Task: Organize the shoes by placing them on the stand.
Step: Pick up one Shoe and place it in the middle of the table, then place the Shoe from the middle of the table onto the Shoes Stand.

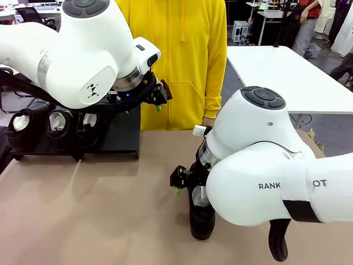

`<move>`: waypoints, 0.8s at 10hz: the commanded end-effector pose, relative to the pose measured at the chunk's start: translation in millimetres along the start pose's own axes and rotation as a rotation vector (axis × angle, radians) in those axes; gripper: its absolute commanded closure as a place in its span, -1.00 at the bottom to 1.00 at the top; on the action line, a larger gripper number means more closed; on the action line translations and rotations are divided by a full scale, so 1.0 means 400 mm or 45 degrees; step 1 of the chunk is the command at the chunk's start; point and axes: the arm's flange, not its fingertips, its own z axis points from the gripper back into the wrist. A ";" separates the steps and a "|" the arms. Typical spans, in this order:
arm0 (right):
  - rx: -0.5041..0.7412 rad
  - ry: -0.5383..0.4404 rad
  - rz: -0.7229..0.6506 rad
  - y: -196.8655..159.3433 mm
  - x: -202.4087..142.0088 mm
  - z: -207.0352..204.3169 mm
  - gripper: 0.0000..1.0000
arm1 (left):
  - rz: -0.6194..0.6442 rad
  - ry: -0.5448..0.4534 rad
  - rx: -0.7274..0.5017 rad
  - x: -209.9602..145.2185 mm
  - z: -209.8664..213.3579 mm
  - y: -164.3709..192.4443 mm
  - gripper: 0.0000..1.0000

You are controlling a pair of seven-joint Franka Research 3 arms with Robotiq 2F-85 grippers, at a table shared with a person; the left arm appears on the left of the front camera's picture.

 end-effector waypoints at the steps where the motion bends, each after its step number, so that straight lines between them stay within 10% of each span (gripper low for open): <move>1: -0.017 -0.011 -0.014 0.021 0.017 -0.018 -1.00 | -0.008 -0.020 0.013 0.001 0.003 -0.003 -1.00; 8: -0.001 0.013 -0.005 0.004 0.010 -0.014 -1.00 | -0.008 -0.020 0.013 0.001 0.003 -0.003 -1.00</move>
